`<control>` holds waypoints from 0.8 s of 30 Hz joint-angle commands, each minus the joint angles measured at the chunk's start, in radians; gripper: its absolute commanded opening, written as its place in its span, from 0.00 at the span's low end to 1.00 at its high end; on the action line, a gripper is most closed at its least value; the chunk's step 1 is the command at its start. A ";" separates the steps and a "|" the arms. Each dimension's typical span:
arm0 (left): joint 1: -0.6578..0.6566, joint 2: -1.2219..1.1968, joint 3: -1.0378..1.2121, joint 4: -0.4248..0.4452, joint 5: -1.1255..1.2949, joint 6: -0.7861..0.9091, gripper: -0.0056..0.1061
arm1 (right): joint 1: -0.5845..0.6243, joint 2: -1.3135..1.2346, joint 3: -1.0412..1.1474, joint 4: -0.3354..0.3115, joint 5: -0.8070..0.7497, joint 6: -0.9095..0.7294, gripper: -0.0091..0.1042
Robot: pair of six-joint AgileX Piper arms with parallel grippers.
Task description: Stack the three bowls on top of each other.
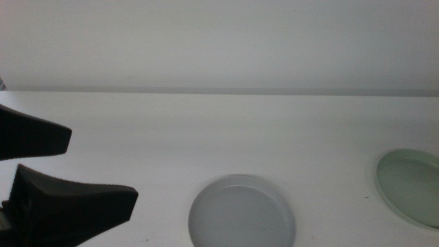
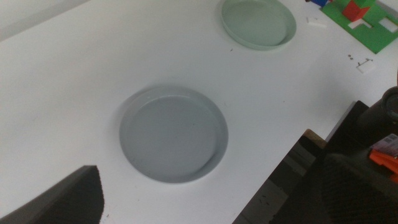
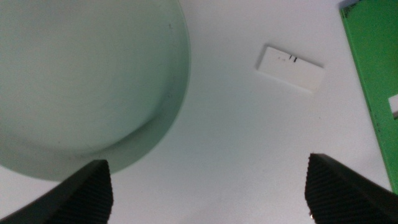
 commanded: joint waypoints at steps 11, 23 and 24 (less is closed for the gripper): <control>0.001 -0.004 0.005 -0.004 -0.013 0.001 0.89 | -0.006 -0.002 -0.007 -0.045 -0.016 -0.136 0.80; 0.001 -0.004 0.005 -0.004 -0.018 0.003 0.89 | -0.134 0.055 -0.009 0.006 -0.112 -0.436 0.80; 0.001 -0.004 0.005 -0.004 -0.018 0.003 0.89 | -0.142 0.078 -0.009 0.012 -0.118 -0.444 0.80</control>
